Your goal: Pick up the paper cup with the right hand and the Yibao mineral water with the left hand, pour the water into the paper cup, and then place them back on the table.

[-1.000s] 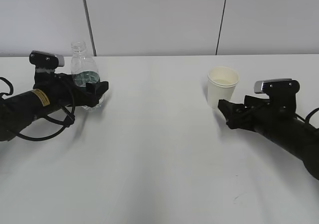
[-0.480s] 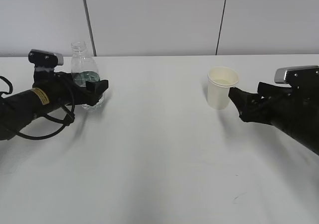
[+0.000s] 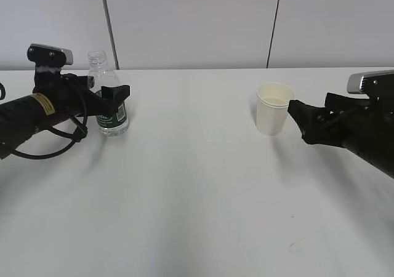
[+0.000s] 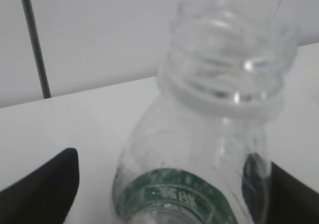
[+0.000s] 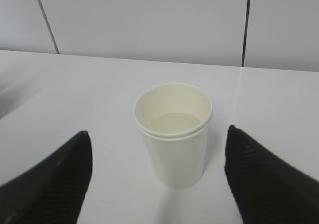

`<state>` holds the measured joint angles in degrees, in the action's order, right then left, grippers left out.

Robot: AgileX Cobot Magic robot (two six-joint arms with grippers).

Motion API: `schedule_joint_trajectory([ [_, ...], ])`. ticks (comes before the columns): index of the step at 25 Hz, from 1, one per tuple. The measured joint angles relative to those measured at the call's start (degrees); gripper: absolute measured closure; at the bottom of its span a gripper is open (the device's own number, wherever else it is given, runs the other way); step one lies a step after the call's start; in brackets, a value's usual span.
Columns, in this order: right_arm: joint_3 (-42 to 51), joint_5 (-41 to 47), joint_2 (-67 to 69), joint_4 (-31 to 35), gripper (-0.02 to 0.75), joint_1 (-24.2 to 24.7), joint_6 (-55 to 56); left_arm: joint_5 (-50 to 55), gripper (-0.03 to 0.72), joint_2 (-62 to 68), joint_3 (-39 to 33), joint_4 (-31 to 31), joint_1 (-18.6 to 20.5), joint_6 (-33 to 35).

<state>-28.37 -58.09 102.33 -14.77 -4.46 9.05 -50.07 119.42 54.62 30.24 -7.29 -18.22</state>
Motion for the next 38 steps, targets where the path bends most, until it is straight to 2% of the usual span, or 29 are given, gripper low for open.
schedule_joint_trajectory([
  [8, 0.04, 3.10, -3.75, 0.02, 0.104, 0.00, -0.11, 2.73, 0.081, -4.10, 0.00, 0.17, 0.00, -1.75],
  [14, -3.07, 9.85, -5.89, 0.02, 0.112, 0.00, 0.38, 5.97, 0.083, -6.66, -0.05, 0.78, -0.06, -2.79],
  [23, -13.53, 26.73, -8.35, -0.32, 0.141, 0.00, 3.91, 12.95, 0.098, -13.56, -0.05, -0.61, -0.06, -3.06],
  [27, -20.98, 36.67, -8.82, -0.32, 0.145, 0.00, 5.20, 17.48, 0.098, -16.01, 0.10, -3.96, -0.06, -3.06],
  [32, -31.58, 52.31, -8.82, -0.32, 0.145, 0.00, 5.36, 33.79, 0.109, -17.65, 5.71, -5.39, -0.27, -7.14],
  [38, -43.93, 72.05, -8.82, -0.32, 0.148, 0.00, 5.46, 58.39, 0.120, -19.39, 14.44, -6.80, -1.68, -7.83],
])
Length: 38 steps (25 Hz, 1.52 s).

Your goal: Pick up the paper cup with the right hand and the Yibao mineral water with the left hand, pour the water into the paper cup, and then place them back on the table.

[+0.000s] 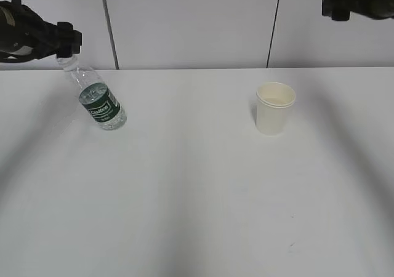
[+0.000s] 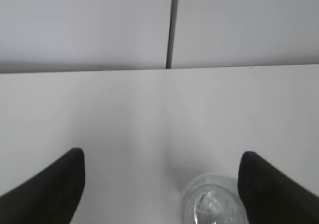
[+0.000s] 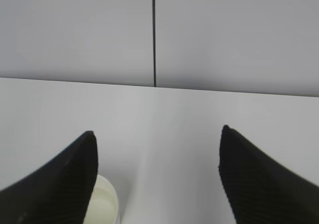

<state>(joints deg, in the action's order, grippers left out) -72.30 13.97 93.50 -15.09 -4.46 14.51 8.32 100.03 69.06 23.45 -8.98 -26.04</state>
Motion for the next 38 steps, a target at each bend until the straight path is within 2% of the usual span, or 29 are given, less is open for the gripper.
schedule_joint_trajectory([
  [2, -4.20, 5.11, 0.00, 0.10, 0.150, 0.00, 0.00, 4.59, 0.123, -0.20, 3.13, -1.30, -0.30, 0.00],
  [5, -8.21, 8.87, 0.00, 0.10, 0.152, 0.00, 0.00, 2.11, 0.126, -0.18, 5.74, -4.38, -0.86, 0.00],
  [10, -11.03, 10.15, 0.11, 0.31, 0.152, 0.00, 0.00, -0.82, 0.136, 2.33, 7.43, -6.91, -3.77, 0.00],
  [16, -11.61, 12.03, 0.33, -0.84, 0.152, 0.00, 0.00, 2.00, 0.139, 3.34, 12.08, -7.07, -5.62, 0.00],
  [22, -13.55, 16.95, 3.33, -0.98, 0.152, 0.00, 0.00, 15.88, 0.144, 4.17, 23.58, -7.18, -5.62, 0.05],
  [30, -30.76, 37.19, 11.52, 0.64, 0.152, 0.00, -3.23, 35.93, 0.146, 9.85, 39.18, -9.58, -5.30, 4.12],
  [34, -36.96, 43.54, 13.71, 4.53, 0.153, 0.00, -4.81, 42.61, 0.154, 10.15, 43.43, -14.98, -3.41, 8.16],
  [38, -38.40, 45.99, 13.84, 5.93, 0.153, 0.00, -5.98, 48.66, 0.167, 10.15, 45.98, -17.97, -0.15, 10.87],
])
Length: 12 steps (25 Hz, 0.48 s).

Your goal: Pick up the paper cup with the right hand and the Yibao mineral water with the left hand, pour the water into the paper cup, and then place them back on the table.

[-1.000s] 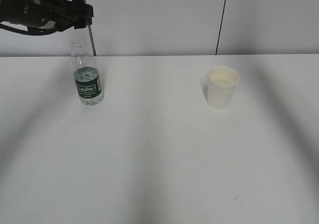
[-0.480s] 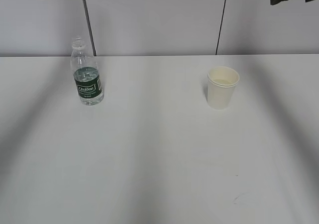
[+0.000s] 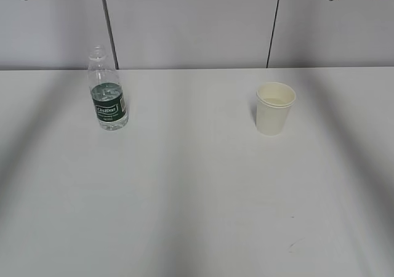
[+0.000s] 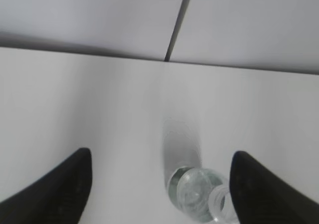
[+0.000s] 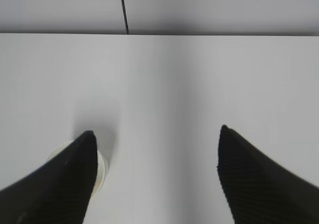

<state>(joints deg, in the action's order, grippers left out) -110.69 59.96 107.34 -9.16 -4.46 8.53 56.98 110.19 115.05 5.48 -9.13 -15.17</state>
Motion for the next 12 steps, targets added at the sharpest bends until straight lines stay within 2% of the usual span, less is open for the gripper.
schedule_joint_trajectory([
  [6, -0.27, 5.08, 0.00, 0.00, 0.153, 0.00, -0.89, 9.05, 0.175, 0.00, 0.60, -3.57, 4.19, 4.38],
  [12, -0.27, 10.85, 0.00, 0.18, 0.153, 0.00, -1.29, 14.39, 0.177, 0.00, 0.60, -4.89, 4.52, 7.13],
])
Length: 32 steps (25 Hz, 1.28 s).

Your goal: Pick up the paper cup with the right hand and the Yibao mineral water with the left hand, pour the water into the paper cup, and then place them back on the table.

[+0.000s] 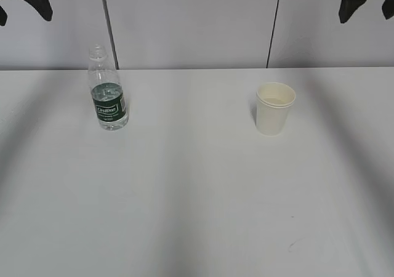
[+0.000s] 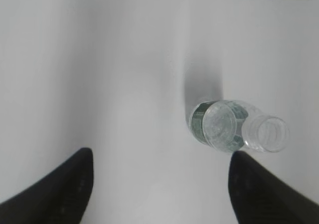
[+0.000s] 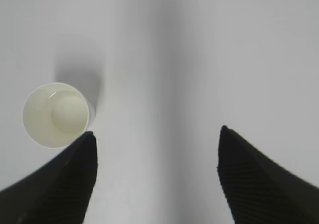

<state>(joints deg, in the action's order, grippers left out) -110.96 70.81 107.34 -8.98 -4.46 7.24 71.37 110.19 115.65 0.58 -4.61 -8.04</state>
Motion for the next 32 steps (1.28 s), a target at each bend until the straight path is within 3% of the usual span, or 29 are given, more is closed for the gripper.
schedule_joint_trajectory([
  [8, 0.00, 0.84, -0.89, 1.30, 0.190, 0.00, -0.27, 0.05, 0.191, -0.94, -1.56, -1.30, 0.00, 2.67],
  [14, 5.24, 0.77, -8.56, 2.42, 0.229, 0.00, -0.27, 0.05, 0.195, -7.45, -13.31, 0.21, 0.00, 3.49],
  [32, 39.80, 1.08, -45.60, 6.76, 0.237, 0.00, -0.38, 0.11, 0.198, -44.55, -46.40, 0.93, 0.00, 3.55],
])
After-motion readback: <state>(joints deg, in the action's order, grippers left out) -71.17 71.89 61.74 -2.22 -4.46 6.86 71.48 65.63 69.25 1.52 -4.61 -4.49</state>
